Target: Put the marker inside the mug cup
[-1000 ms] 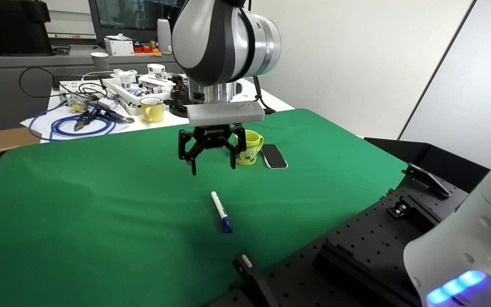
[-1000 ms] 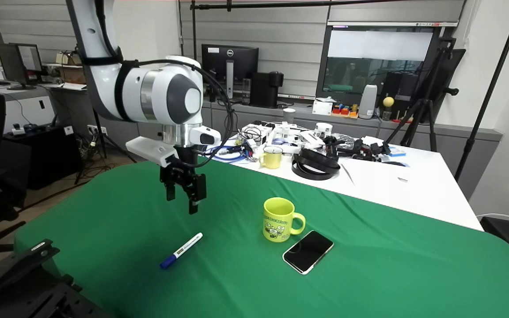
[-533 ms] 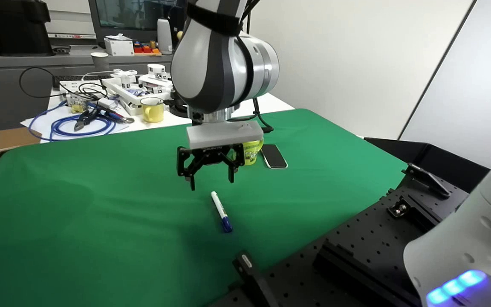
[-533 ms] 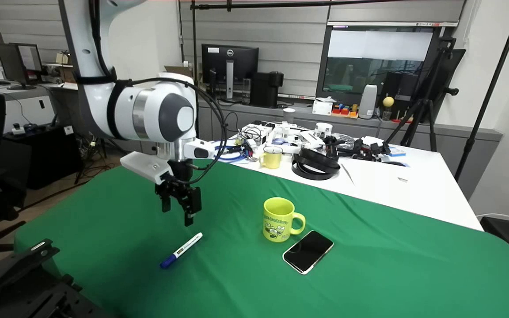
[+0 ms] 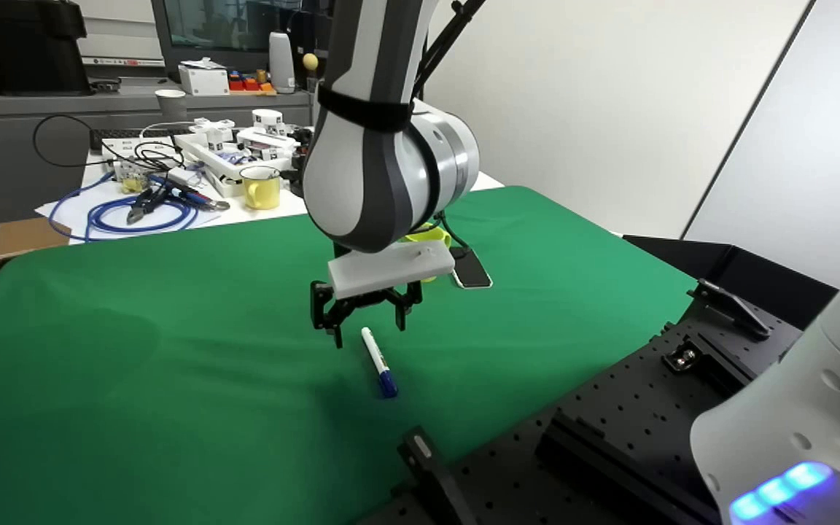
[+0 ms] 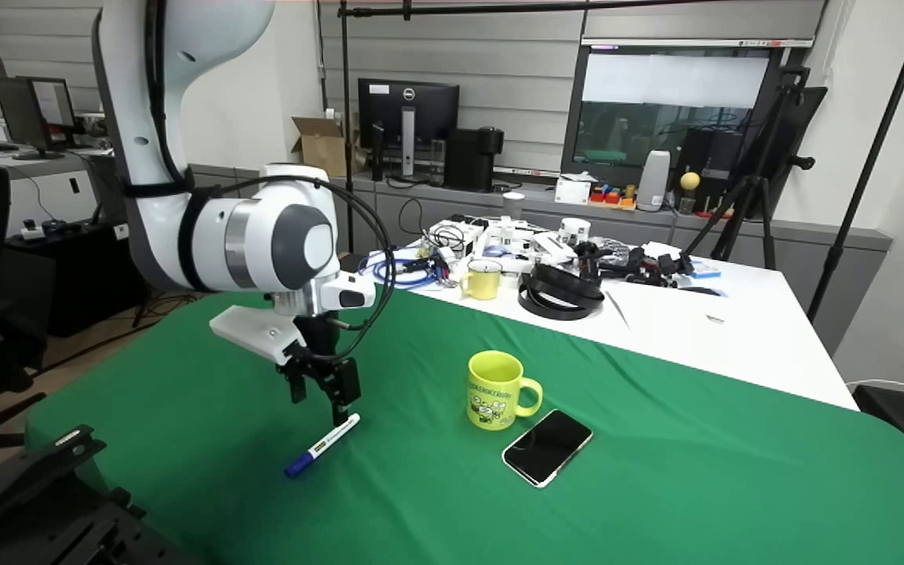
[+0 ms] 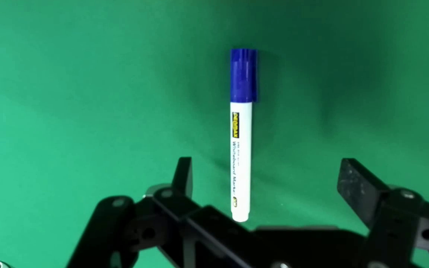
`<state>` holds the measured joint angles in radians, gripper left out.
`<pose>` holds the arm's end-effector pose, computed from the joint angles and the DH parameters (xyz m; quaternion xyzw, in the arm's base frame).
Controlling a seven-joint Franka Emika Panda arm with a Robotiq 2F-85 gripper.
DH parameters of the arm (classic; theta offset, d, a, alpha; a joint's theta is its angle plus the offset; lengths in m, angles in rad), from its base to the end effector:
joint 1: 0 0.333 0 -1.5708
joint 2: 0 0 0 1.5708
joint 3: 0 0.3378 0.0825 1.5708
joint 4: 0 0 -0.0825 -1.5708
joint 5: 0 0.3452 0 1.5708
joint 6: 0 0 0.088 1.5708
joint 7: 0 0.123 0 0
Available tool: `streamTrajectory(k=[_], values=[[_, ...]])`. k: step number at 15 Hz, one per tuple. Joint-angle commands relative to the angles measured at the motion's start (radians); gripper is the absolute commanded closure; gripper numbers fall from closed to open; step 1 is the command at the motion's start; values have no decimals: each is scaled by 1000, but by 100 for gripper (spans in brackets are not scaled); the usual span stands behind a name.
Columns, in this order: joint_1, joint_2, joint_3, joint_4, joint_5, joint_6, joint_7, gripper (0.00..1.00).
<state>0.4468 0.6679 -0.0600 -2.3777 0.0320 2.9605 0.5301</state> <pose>0.4343 0.1711 0.0820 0.9956 -0.0817 -0.0300 0.0333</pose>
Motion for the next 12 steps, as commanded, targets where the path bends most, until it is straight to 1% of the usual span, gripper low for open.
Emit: streamTrajectory(k=[1, 4, 10, 11, 12], values=[[14, 38, -17, 1, 45, 50, -17, 0], [1, 66, -4, 3, 75, 78, -36, 0], [9, 113, -4, 8, 116, 125, -69, 0], [13, 120, -7, 8, 121, 135, -70, 25], [11, 125, -5, 9, 124, 139, -75, 26]])
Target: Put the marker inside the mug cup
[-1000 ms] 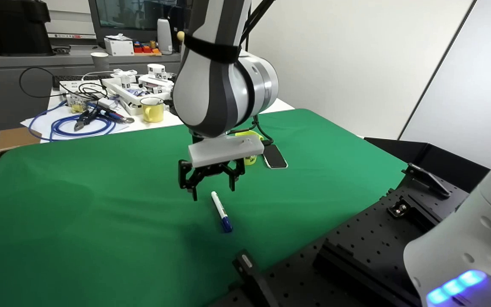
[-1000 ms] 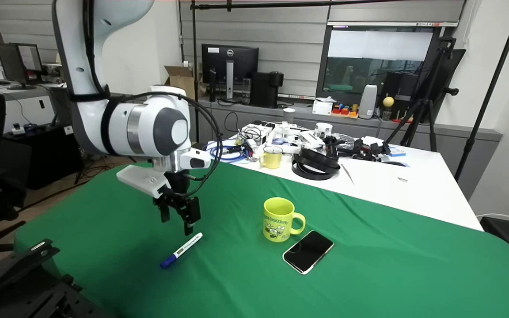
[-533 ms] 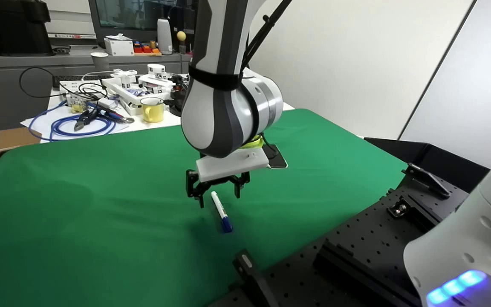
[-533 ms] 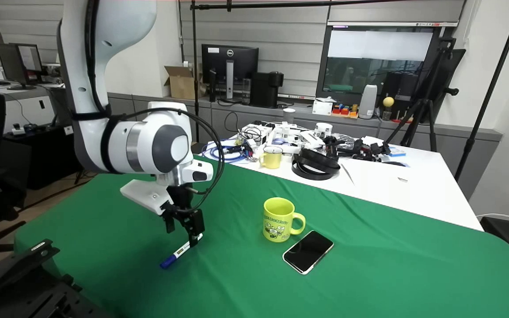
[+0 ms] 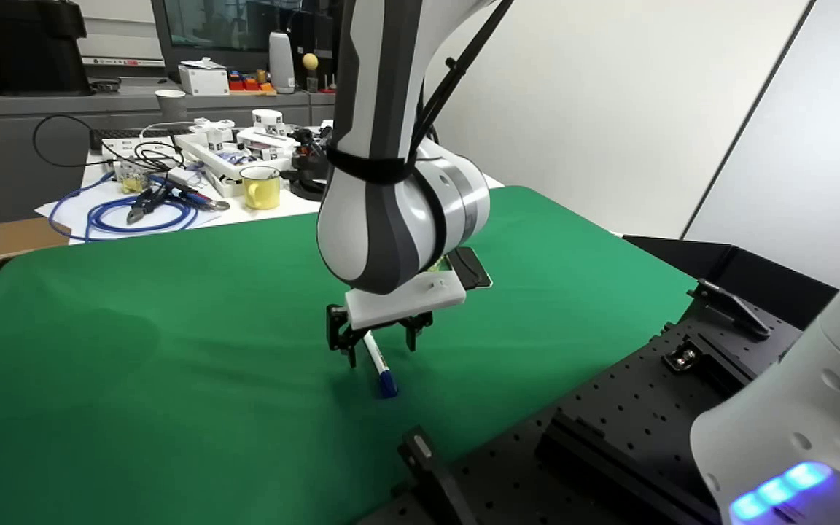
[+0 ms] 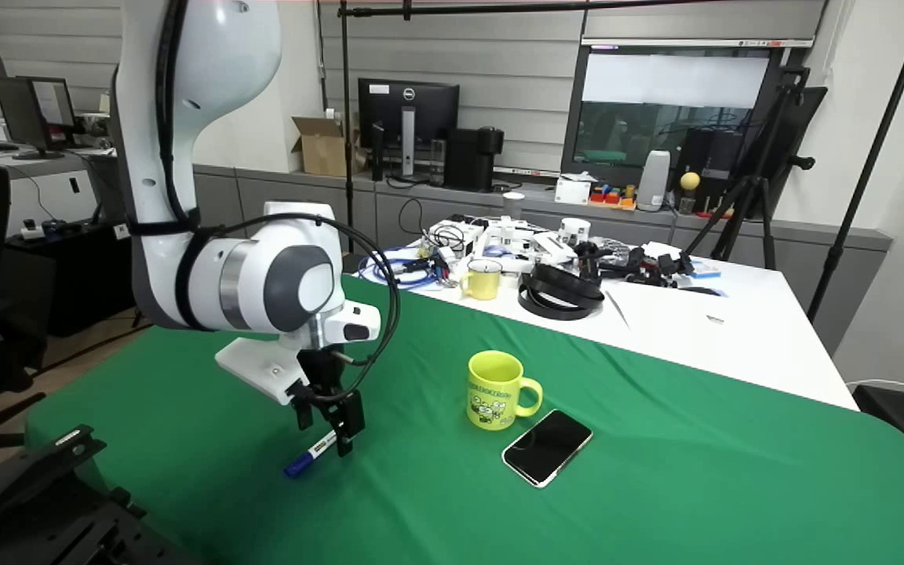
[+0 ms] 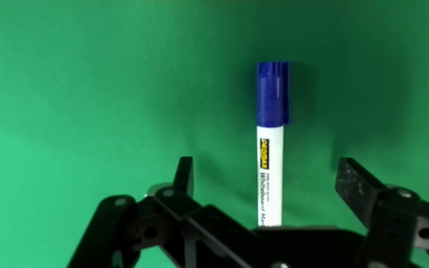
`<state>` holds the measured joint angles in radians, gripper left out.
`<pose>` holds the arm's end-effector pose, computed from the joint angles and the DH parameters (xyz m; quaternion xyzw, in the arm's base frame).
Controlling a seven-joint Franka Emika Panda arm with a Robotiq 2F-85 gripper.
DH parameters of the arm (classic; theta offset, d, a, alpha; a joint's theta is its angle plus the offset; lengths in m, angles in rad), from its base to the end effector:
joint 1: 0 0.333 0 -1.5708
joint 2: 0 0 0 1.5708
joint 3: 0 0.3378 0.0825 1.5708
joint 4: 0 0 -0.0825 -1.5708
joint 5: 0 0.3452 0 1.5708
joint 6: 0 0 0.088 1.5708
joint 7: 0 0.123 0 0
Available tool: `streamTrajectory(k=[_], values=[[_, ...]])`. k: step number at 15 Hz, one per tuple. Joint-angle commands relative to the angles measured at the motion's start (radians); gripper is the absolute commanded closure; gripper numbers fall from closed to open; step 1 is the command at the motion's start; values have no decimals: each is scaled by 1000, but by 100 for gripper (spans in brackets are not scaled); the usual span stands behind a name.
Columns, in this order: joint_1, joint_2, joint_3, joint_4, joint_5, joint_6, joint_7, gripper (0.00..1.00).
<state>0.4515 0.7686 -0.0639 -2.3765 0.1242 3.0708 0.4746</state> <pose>0.4258 0.1582 0.0450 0.9944 -0.0972 -0.0233 0.0331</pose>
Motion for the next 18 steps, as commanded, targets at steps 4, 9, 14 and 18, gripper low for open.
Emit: streamTrajectory(k=[4, 9, 14, 18], values=[[6, 38, 0, 9, 49, 43, -31, 55], [26, 36, -15, 15, 67, 27, -24, 87], [70, -1, -60, 2, 79, 0, -11, 95], [127, -59, -152, -9, 80, -66, 11, 95]])
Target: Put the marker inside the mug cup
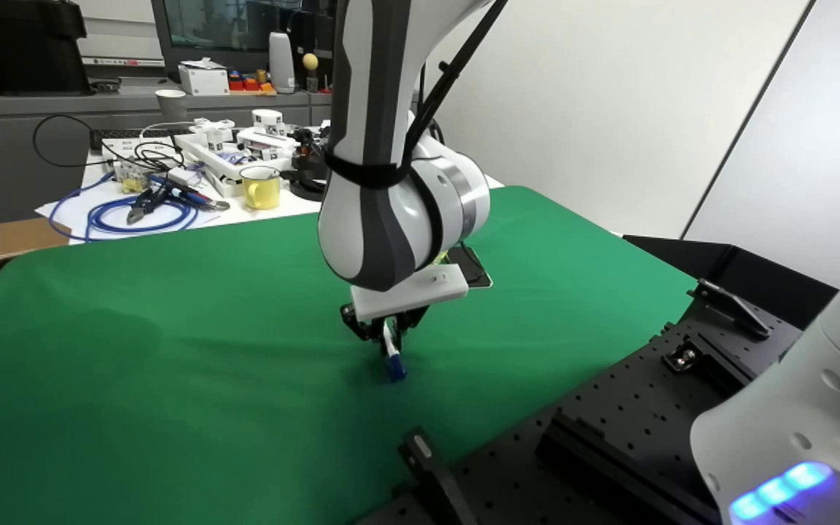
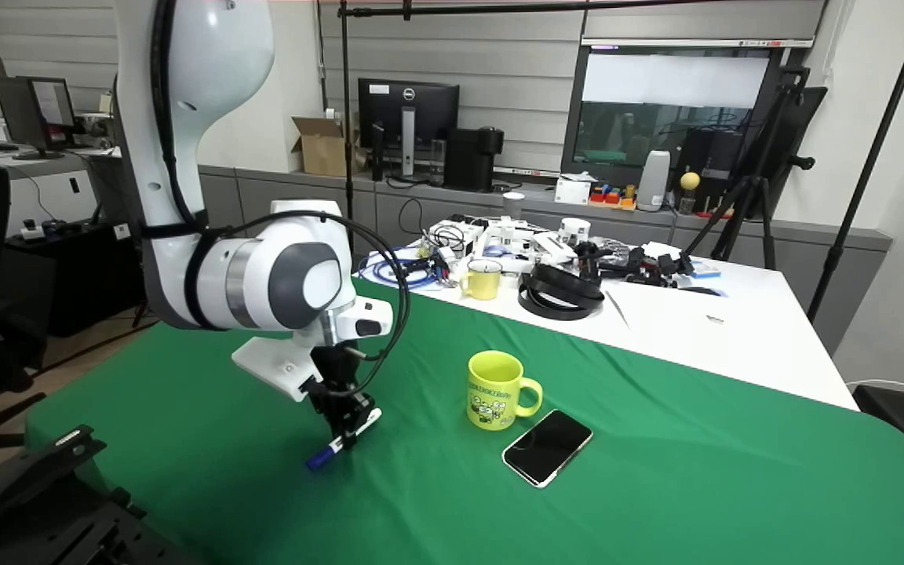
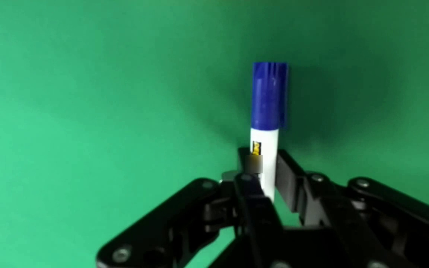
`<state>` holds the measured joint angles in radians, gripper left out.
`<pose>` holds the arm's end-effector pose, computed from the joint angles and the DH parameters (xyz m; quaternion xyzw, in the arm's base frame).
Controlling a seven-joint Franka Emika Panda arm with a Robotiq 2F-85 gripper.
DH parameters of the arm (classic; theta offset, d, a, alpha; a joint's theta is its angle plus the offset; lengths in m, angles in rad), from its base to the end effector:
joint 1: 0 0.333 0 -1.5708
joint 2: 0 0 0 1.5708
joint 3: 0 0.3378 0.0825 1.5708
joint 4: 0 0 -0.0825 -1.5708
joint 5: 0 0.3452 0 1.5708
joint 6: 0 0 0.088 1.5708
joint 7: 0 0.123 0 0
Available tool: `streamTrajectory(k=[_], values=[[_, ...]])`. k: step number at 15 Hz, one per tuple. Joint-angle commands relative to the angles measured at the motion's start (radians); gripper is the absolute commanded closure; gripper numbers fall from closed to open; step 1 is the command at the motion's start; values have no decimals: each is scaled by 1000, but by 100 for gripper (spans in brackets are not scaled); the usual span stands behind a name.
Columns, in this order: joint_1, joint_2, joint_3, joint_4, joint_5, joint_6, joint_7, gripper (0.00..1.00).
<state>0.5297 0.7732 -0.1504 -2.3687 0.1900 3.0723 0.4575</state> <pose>0.4352 0.1459 0.0488 0.9919 -0.1141 -0.0036 0.0554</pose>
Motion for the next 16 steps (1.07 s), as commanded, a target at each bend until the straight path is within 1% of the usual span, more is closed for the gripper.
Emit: streamTrajectory(k=[1, 2, 4, 5, 7, 8, 9, 11, 15, 16], values=[[62, -83, -92, -19, 16, -98, 43, 95], [66, -102, -109, -19, 14, -124, 56, 95], [49, -156, -126, -12, 17, -214, 98, 95], [44, -181, -135, -5, 21, -261, 138, 95], [40, -234, -162, 5, -7, -358, 221, 95], [8, -267, -148, 11, -12, -409, 247, 95], [-42, -304, -122, 21, -13, -486, 246, 95], [-146, -352, -72, 40, 3, -591, 235, 95], [-353, -422, -8, 68, 73, -775, 184, 95], [-396, -436, 4, 65, 102, -801, 172, 95]])
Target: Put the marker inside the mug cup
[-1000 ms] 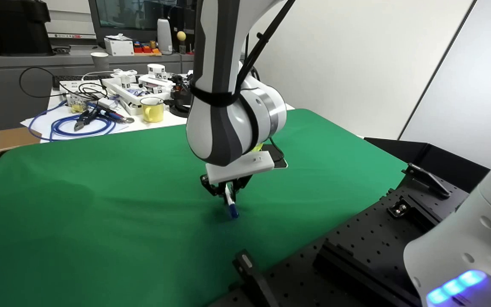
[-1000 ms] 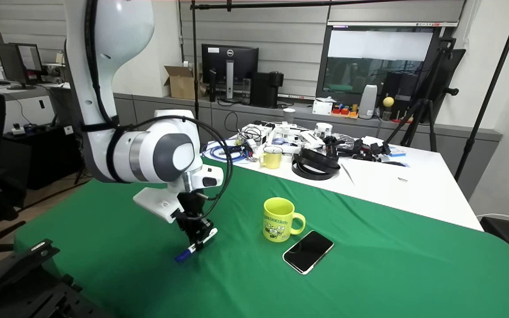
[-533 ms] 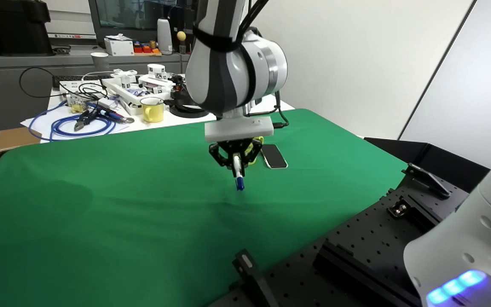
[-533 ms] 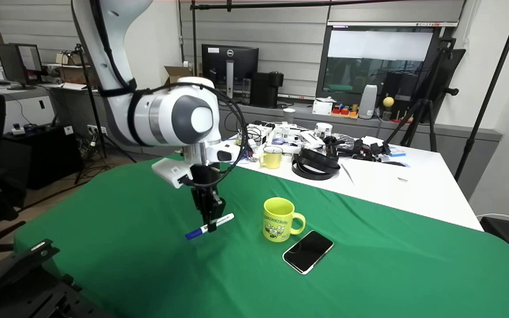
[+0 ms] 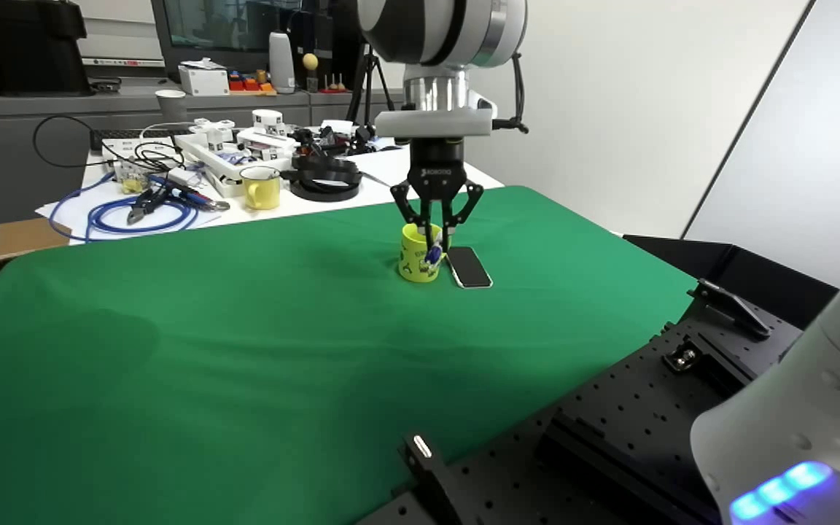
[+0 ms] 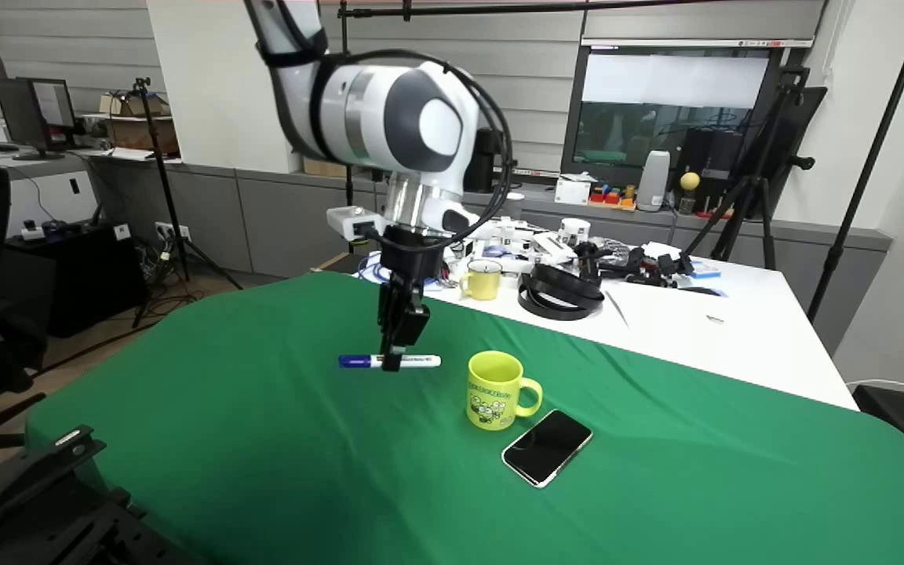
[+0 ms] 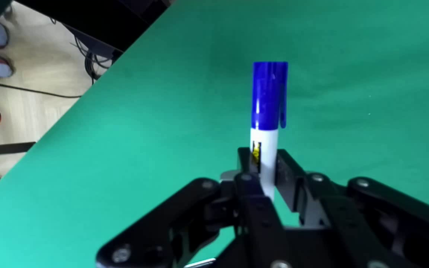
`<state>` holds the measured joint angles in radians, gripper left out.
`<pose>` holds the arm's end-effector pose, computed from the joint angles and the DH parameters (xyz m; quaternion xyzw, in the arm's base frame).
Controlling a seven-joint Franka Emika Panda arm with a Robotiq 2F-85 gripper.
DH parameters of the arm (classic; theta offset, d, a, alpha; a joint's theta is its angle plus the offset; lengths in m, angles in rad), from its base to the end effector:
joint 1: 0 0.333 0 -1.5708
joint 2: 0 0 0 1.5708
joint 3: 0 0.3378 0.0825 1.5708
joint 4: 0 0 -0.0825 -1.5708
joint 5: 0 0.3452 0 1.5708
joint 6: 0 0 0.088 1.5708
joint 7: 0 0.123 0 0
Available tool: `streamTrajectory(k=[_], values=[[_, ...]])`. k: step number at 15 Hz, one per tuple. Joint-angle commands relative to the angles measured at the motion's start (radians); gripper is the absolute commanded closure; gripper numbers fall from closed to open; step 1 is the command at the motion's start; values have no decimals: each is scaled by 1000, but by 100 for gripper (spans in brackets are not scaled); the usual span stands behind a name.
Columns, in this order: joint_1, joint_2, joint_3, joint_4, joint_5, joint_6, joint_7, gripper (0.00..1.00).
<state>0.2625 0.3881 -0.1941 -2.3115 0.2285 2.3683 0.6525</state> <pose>0.4699 0.0340 0.1961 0.9146 -0.3713 -0.1572 0.0289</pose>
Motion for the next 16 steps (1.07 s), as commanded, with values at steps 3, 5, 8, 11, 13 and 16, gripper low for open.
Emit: streamTrajectory(k=[3, 5, 8, 11, 13, 16], values=[[-226, -70, 71, 2, 175, -157, -38, 95], [-275, -89, 83, -29, 269, -179, -57, 95], [-332, -117, 85, -105, 410, -181, -93, 95], [-376, -149, 65, -189, 539, -189, -145, 95], [-402, -164, 55, -219, 621, -209, -169, 95], [-431, -181, 43, -253, 759, -220, -227, 95]])
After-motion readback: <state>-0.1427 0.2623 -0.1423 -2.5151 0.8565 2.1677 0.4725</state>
